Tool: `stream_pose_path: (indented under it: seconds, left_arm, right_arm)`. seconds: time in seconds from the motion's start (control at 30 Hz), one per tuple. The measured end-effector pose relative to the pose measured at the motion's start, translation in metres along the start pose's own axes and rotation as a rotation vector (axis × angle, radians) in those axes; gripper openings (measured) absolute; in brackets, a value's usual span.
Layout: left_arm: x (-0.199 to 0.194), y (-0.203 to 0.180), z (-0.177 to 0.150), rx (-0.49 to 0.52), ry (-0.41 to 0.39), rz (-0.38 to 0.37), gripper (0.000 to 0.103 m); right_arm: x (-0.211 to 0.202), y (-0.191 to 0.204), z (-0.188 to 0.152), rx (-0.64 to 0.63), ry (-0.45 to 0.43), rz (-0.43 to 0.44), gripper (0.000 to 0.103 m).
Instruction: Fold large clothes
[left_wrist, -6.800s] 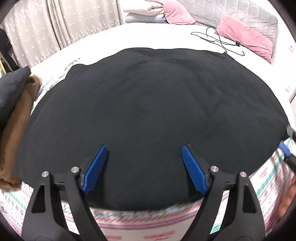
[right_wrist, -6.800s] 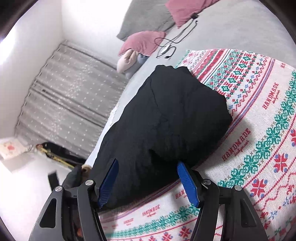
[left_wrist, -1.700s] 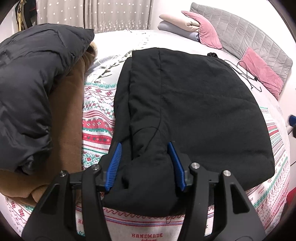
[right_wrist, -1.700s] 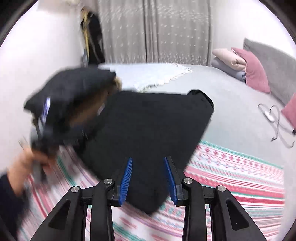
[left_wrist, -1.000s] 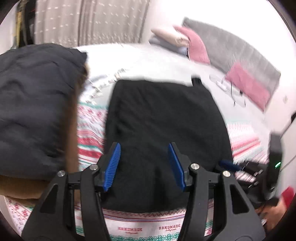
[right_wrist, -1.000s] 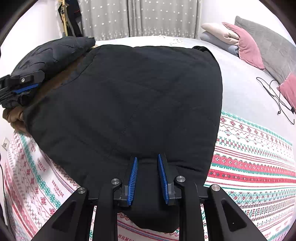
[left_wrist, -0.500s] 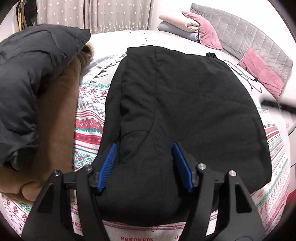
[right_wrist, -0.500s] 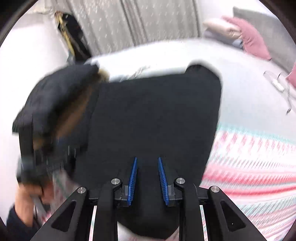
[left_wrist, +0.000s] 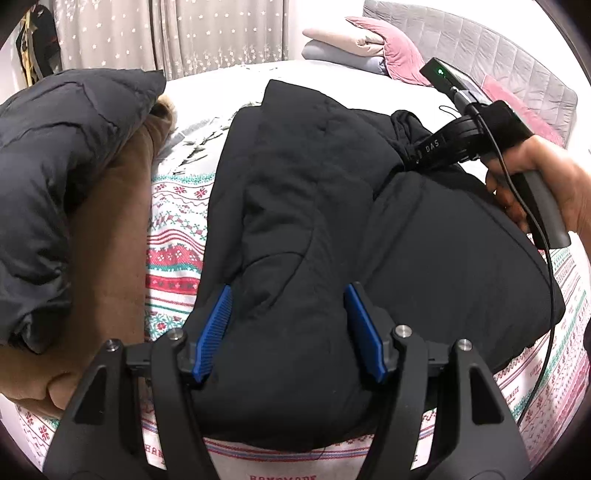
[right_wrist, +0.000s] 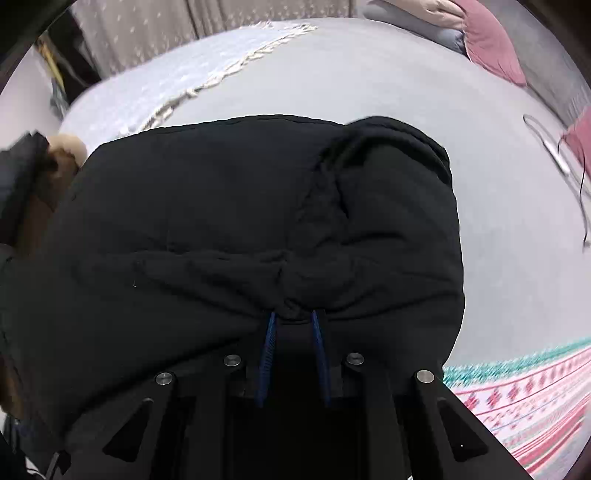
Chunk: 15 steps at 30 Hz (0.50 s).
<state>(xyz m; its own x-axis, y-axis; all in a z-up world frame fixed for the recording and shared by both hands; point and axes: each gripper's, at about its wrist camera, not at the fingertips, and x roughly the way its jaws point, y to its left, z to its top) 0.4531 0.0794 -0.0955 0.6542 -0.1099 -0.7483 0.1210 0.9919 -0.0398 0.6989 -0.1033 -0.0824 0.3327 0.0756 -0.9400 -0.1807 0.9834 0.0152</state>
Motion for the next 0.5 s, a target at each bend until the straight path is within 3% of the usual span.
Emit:
stream_pose_path:
  seconds: [0.2,0.23,0.33,0.4,0.5]
  left_arm:
    - [0.0,0.007,0.001,-0.011,0.006,-0.034,0.066]
    - [0.0,0.007,0.001,-0.016,0.006,-0.04,0.066]
    - [0.0,0.01,0.0,-0.033,0.005,-0.057,0.067]
    - [-0.001,0.008,-0.002,-0.027,-0.003,-0.05,0.067]
    - [-0.001,0.01,-0.003,-0.04,-0.008,-0.051,0.067]
  right_arm:
    - [-0.034,0.01,-0.012,-0.016,-0.094,-0.009,0.024]
    - [-0.044,0.019,-0.015,-0.036,-0.12,0.026,0.024]
    - [-0.07,0.075,-0.026,-0.19,-0.166,0.196,0.024]
    - [-0.073,0.115,-0.025,-0.291,-0.17,0.215,0.023]
    - [-0.057,0.152,-0.009,-0.334,-0.147,0.183,0.019]
